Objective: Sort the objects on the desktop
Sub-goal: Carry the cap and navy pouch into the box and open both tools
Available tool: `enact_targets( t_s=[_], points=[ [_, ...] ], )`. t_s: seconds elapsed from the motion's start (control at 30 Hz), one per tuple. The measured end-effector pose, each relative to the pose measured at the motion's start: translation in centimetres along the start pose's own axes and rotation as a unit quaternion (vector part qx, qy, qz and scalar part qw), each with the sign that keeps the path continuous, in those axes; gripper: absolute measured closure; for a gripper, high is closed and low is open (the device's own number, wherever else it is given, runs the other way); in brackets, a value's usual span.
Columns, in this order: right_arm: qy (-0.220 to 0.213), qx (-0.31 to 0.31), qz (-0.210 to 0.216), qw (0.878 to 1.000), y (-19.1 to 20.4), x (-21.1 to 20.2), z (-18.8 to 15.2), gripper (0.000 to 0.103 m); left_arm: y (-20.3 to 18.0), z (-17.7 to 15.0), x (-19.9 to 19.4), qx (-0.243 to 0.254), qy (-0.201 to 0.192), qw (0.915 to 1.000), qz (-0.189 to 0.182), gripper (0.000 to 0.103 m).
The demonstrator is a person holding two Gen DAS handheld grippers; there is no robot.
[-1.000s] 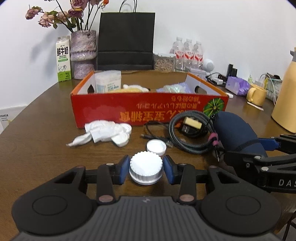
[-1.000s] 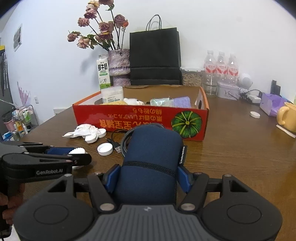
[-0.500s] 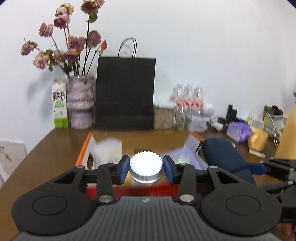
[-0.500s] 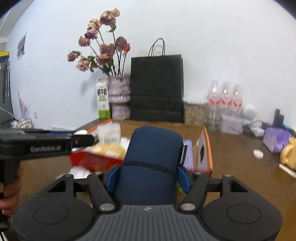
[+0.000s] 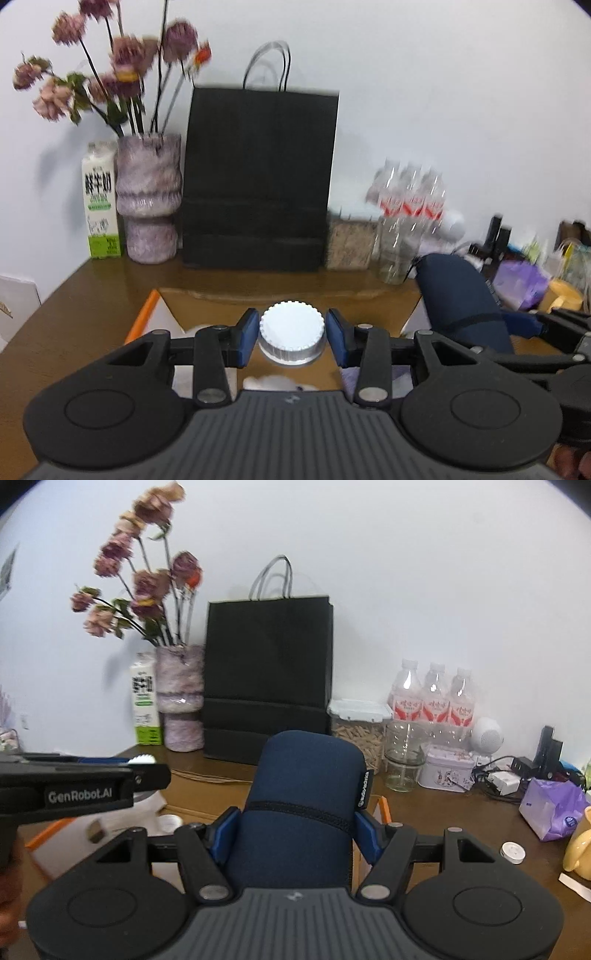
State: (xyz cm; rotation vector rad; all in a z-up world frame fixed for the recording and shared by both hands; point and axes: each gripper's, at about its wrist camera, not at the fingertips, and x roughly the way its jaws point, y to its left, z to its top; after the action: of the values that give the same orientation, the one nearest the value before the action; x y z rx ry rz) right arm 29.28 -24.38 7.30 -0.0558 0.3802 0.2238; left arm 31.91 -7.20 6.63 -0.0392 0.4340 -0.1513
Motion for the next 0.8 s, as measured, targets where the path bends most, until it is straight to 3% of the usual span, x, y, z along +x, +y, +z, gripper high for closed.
enact_targets(
  t_s=[0.23,0.47,0.53,0.6,0.63,0.7,0.8],
  points=[
    [0.043,-0.006,0.012,0.999,-0.4,3.0,-2.5,0.039,0.3,-1.4,2.9,0.008,0.037,0.9991,0.017,0.062],
    [0.049,-0.007,0.02,0.999,-0.2,3.3,-3.2,0.039,0.3,-1.9,3.2,0.009,0.046,0.9985,0.027,0.061],
    [0.048,-0.002,0.022,0.999,-0.2,3.1,-3.3,0.036,0.2,-1.8,2.9,0.014,0.047,0.9983,0.033,0.046],
    [0.045,0.005,0.025,0.999,-0.4,2.8,-3.3,0.032,-0.1,-1.6,2.3,0.018,0.036,0.9984,0.039,0.005],
    [0.04,0.007,0.026,0.999,-0.5,2.6,-3.2,0.017,-0.3,-1.5,1.9,0.023,0.026,0.9984,0.045,0.0],
    [0.027,0.01,0.027,0.999,-0.6,1.9,-3.0,0.0,-0.5,-1.3,1.3,0.029,0.008,0.9982,0.051,0.0],
    [0.014,0.011,0.03,0.999,-0.5,1.0,-2.7,0.0,-0.6,-1.0,0.9,0.028,0.0,0.9978,0.06,0.0]
  ],
)
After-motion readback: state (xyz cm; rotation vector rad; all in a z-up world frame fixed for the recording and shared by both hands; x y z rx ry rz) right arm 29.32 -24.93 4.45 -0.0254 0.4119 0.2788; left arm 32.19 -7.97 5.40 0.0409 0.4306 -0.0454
